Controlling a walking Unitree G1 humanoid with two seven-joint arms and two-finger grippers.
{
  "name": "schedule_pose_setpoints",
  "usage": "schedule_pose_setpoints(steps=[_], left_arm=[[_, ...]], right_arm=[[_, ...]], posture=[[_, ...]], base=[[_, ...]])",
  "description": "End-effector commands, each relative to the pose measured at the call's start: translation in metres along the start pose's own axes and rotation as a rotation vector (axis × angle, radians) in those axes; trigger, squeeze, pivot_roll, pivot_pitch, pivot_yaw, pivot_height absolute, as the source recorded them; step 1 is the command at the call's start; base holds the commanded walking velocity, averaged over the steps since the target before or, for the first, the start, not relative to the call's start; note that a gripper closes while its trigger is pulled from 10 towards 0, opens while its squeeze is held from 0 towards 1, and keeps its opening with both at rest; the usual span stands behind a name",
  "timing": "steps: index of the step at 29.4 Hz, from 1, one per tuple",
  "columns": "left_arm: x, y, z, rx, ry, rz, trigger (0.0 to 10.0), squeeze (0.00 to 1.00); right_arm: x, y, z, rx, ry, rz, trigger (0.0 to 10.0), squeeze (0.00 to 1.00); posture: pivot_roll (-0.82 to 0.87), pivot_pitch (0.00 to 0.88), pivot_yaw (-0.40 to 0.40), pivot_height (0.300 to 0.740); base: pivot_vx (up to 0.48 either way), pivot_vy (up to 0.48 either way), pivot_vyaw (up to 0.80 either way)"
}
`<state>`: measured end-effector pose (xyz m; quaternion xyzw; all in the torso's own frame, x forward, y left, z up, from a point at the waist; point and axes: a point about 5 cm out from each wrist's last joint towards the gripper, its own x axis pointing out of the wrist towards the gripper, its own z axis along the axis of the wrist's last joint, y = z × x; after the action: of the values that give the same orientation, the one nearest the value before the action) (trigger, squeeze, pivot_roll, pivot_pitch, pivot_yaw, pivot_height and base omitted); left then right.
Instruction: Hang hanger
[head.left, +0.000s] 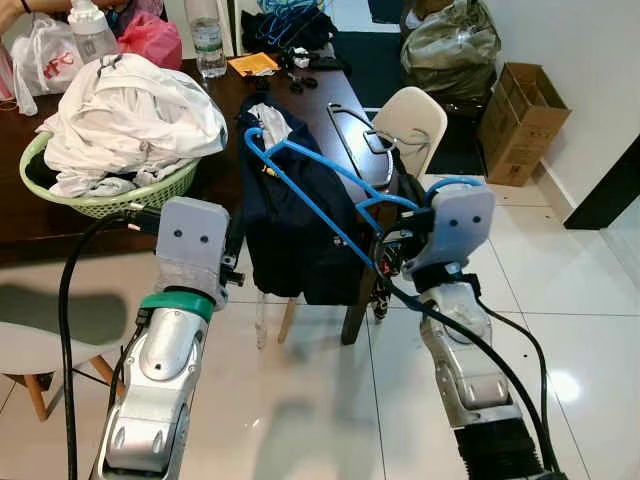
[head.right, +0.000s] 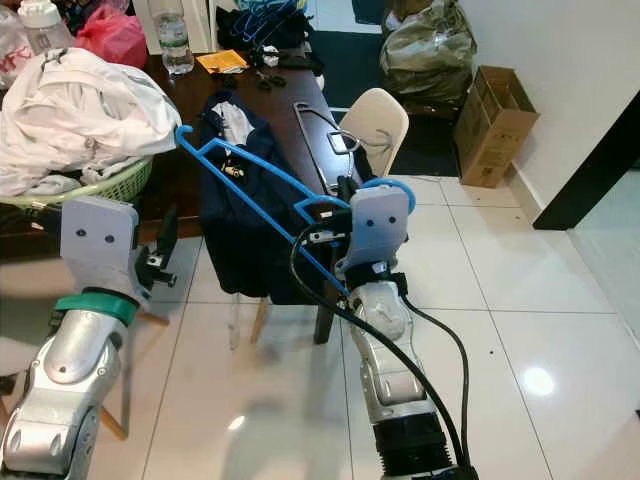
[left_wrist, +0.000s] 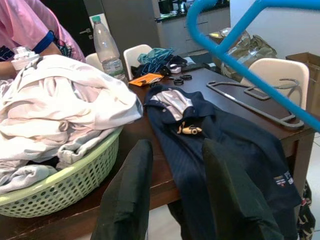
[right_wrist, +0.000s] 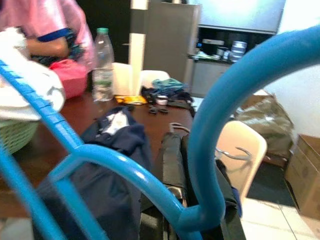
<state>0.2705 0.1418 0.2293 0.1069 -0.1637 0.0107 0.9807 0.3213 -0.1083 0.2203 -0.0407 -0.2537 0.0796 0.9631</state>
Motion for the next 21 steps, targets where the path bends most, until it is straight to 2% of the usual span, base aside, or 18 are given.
schedule_pose_setpoints(steps=[1,2,5,6,9,10,11,12,13,14,15,21], left_arm=[[-0.001,-0.001,-0.003,0.028,0.016,-0.013,10.0,0.00],[-0.001,-0.001,-0.003,0.041,0.012,-0.023,10.0,0.00],[-0.005,-0.006,0.004,0.097,-0.041,-0.169,10.0,0.00],[-0.007,-0.006,0.007,0.112,-0.055,-0.203,10.0,0.00],[-0.009,-0.007,0.009,0.115,-0.063,-0.230,10.0,0.00],[-0.013,-0.008,0.011,0.117,-0.064,-0.275,10.0,0.00],[-0.018,-0.009,0.013,0.116,-0.062,-0.308,10.0,0.00],[-0.018,-0.009,0.013,0.116,-0.062,-0.308,10.0,0.00],[-0.020,-0.009,0.013,0.110,-0.053,-0.318,10.0,0.00],[-0.020,-0.009,0.013,0.110,-0.053,-0.318,10.0,0.00],[-0.021,-0.007,0.011,0.120,-0.044,-0.299,10.0,0.00],[-0.020,-0.003,0.011,0.141,-0.051,-0.275,10.0,0.00]], right_arm=[[-0.001,0.002,0.001,-0.029,-0.017,0.029,10.0,0.00],[0.000,0.002,0.002,-0.034,-0.021,0.033,10.0,0.00],[0.004,0.000,0.010,-0.138,-0.072,0.081,10.0,0.00],[0.006,-0.002,0.012,-0.209,-0.078,0.094,10.0,0.00],[0.008,-0.003,0.012,-0.240,-0.080,0.113,10.0,0.00],[0.010,-0.003,0.005,-0.289,-0.020,0.199,10.0,0.00],[0.007,-0.002,-0.006,-0.327,0.060,0.346,10.0,0.00],[0.007,-0.002,-0.006,-0.327,0.060,0.346,10.0,0.00],[0.003,-0.002,-0.015,-0.362,0.120,0.457,10.0,0.00],[0.003,-0.002,-0.015,-0.362,0.120,0.457,10.0,0.00],[-0.003,-0.004,-0.024,-0.381,0.172,0.571,10.0,0.00],[-0.006,-0.009,-0.030,-0.392,0.211,0.645,10.0,0.00]], posture=[[0.01,0.073,0.044,0.740],[0.01,0.073,0.044,0.740],[0.01,0.074,0.045,0.740],[0.01,0.073,0.046,0.740],[0.01,0.073,0.046,0.740],[0.01,0.075,0.048,0.740],[0.01,0.076,0.047,0.740],[0.01,0.076,0.047,0.740],[0.01,0.076,0.046,0.740],[0.01,0.076,0.046,0.740],[0.02,0.076,0.044,0.740],[0.02,0.079,0.037,0.740]], base=[[0.000,0.000,0.00],[0.000,0.000,0.00],[0.000,0.000,0.00],[0.000,0.000,0.00],[0.000,0.000,0.00],[0.000,0.000,0.00],[0.000,0.000,0.00],[0.000,0.000,0.00],[0.000,0.000,0.00],[0.000,0.000,0.00],[0.000,0.000,0.00],[0.000,0.000,0.00]])
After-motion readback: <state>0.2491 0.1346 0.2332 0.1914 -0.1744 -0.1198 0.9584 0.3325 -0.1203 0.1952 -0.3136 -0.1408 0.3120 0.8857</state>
